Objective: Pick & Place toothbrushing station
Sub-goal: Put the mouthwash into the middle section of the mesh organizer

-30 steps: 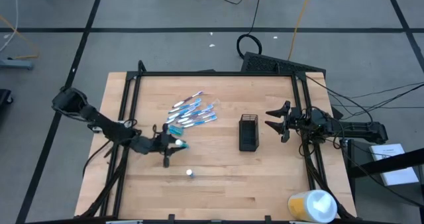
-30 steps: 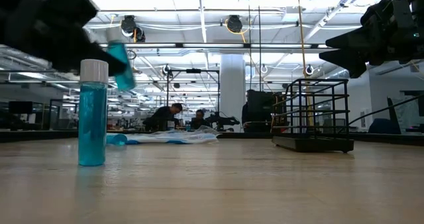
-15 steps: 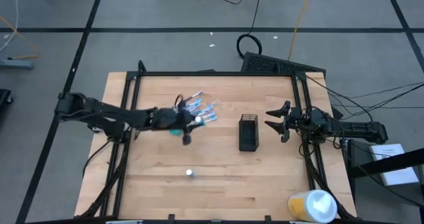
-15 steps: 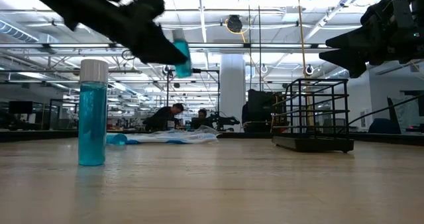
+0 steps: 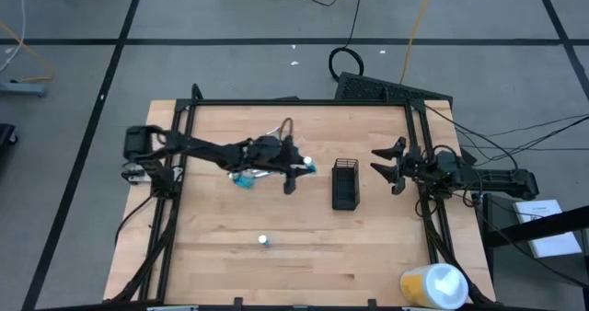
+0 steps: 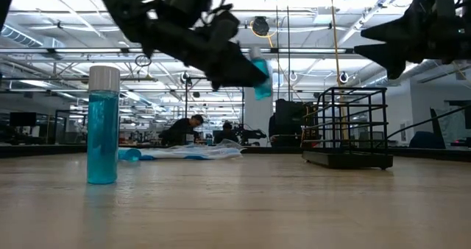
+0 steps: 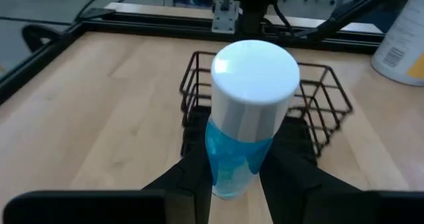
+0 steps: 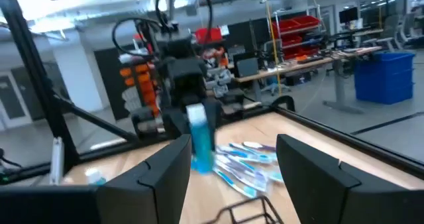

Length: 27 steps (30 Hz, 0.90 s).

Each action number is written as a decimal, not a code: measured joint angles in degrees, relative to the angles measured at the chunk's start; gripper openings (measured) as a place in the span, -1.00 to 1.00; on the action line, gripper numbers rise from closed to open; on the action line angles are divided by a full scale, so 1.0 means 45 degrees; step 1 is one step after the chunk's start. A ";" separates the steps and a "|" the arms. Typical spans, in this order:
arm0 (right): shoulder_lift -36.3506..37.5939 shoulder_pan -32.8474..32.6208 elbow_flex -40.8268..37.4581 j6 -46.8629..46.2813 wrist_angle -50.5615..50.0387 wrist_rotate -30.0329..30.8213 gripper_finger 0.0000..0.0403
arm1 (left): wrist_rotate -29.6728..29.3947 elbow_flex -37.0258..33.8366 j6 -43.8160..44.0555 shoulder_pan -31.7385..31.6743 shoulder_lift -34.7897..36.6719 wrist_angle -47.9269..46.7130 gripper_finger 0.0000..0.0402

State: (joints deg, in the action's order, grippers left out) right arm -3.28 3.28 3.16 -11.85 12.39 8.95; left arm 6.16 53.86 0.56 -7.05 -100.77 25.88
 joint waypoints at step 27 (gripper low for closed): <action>-1.3355 -0.0002 0.9695 0.0843 -0.3663 -0.0037 0.05 | -0.0758 0.4671 -0.1411 -0.0160 -0.2365 -0.3962 -0.44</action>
State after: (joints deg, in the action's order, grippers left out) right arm -63.38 3.27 46.79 -8.05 -4.10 8.79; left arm 2.75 74.88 -5.79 -7.77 -111.42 8.05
